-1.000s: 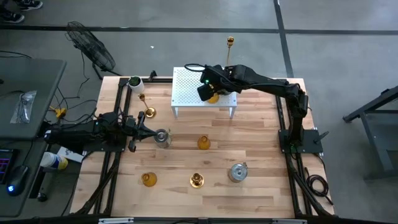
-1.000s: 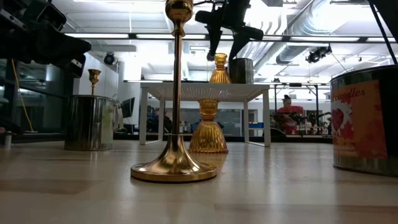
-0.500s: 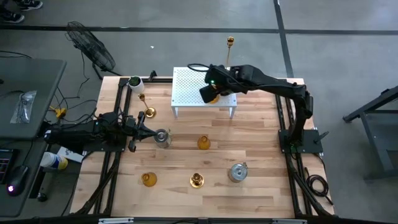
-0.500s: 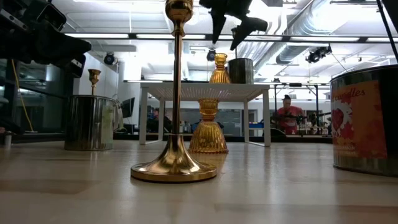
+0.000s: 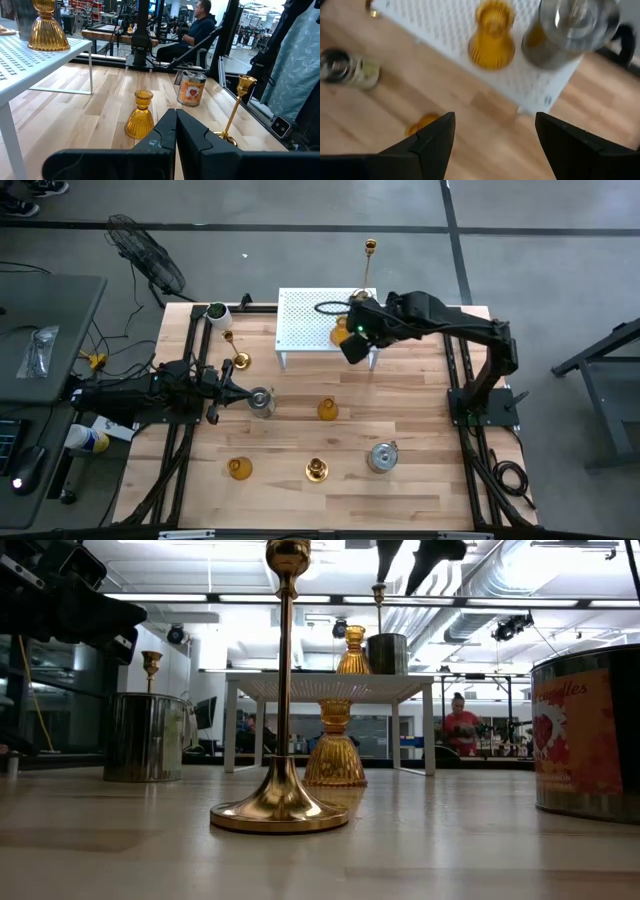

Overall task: Pick & Place candle stick holders
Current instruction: Put the bottom gold candle holder on the shelf

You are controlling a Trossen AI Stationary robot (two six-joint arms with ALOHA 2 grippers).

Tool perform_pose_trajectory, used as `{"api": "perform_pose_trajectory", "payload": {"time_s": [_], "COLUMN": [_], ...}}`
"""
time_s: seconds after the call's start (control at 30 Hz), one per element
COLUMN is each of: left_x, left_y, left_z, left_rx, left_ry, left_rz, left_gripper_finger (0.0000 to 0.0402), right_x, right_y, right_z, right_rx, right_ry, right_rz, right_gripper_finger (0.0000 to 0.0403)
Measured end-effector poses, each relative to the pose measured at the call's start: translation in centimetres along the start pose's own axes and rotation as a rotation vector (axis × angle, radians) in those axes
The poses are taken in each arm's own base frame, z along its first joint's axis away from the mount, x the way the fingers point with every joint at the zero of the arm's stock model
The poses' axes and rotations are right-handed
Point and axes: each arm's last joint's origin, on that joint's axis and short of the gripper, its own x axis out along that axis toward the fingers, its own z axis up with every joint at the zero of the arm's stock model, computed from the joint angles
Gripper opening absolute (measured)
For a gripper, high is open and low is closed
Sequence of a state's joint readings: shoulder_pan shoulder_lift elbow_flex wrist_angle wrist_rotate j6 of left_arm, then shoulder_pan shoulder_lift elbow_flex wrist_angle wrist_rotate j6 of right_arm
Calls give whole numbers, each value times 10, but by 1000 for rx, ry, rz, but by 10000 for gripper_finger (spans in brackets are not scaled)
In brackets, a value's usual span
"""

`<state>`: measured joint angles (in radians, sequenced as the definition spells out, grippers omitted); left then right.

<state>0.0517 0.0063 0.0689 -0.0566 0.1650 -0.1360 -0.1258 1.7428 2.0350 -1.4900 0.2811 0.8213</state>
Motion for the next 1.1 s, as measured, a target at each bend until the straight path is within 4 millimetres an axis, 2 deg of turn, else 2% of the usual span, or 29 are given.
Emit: {"api": "perform_pose_trajectory", "payload": {"time_s": [0.23,0.53,0.8,1.1], "left_x": [0,0,0,0], "left_y": [0,0,0,0], "left_z": [0,0,0,0], "left_rx": [0,0,0,0], "left_ry": [0,0,0,0], "left_rz": [0,0,0,0], "left_gripper_finger": [0,0,0,0], "right_x": [-9,-23,-42,-61], "right_y": [5,19,38,58], "right_z": [-20,-43,-78,-126], "right_rx": [102,42,-203,-591], "right_ry": [88,85,69,73], "right_rz": [0,39,99,180], "right_gripper_finger": [268,268,268,268]}}
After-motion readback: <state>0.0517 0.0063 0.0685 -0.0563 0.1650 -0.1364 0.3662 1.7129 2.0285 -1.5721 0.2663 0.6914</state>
